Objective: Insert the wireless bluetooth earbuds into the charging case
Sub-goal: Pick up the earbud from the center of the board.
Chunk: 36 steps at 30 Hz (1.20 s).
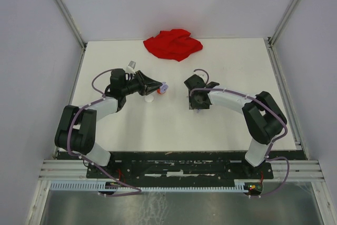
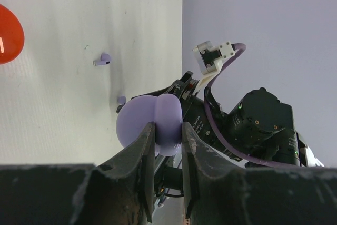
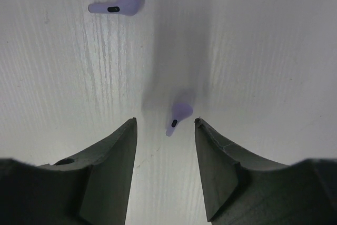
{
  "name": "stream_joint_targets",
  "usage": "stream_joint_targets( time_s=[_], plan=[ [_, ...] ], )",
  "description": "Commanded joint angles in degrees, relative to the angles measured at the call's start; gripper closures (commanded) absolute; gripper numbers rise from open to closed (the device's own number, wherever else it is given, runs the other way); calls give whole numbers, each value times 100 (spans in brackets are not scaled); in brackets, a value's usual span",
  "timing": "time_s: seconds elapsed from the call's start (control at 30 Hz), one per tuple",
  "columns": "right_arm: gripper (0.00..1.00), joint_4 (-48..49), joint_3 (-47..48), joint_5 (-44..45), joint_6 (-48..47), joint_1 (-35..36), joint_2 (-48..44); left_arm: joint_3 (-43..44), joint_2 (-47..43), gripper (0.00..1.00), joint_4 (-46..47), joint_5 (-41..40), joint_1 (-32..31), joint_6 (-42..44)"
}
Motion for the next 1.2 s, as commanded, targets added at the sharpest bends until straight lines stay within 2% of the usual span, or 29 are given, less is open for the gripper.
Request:
stream_joint_targets(
  time_s=[0.0, 1.17],
  plan=[
    [45, 206, -24, -72, 147, -87, 95, -15, 54, 97, 370, 104, 18, -68],
    [52, 183, 132, -387, 118, -260, 337, 83, 220, 97, 538, 194, 21, -193]
  ],
)
